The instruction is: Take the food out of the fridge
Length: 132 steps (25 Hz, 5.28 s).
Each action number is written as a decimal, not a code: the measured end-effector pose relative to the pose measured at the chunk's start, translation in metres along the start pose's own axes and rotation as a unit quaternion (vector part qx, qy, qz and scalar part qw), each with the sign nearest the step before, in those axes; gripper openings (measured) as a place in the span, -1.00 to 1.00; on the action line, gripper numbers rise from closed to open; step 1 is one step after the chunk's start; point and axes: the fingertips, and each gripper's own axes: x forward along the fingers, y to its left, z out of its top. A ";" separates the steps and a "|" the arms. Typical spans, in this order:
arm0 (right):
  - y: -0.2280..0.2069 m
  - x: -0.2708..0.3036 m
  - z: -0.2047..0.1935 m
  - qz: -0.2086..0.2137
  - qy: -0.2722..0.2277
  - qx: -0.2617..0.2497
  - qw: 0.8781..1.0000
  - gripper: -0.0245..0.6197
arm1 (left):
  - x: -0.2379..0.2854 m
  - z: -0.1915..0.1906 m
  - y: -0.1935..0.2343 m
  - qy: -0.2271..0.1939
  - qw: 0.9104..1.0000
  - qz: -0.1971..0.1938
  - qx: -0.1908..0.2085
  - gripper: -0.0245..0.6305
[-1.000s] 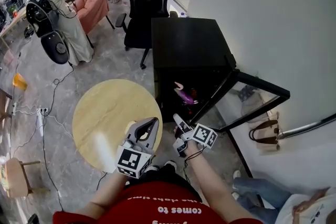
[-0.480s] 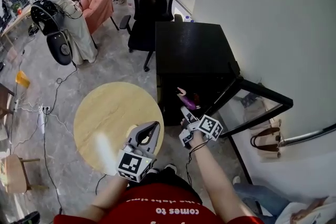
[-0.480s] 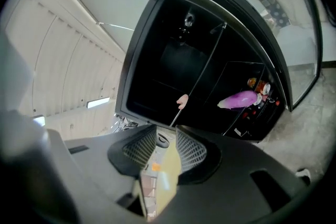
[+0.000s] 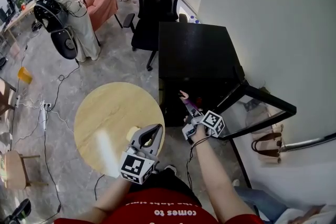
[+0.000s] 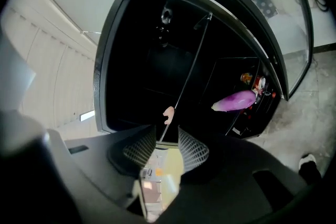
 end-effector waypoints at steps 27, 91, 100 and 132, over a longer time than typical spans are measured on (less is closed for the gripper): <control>-0.018 0.045 0.025 0.033 -0.017 0.104 0.994 -0.66 | -0.012 -0.029 0.026 0.034 0.998 0.047 -0.020 -0.91; -0.003 0.040 -0.166 0.015 0.173 0.006 0.985 -0.81 | -0.113 -0.043 0.085 0.023 0.991 0.131 -0.026 -0.91; -0.055 0.055 -0.200 -0.058 0.230 -0.020 0.971 -0.81 | -0.129 -0.054 0.095 0.033 0.985 0.165 -0.044 -0.91; -0.116 0.063 -0.213 -0.171 0.303 -0.223 0.910 -0.57 | -0.125 -0.072 0.086 0.062 0.979 0.185 -0.055 -0.91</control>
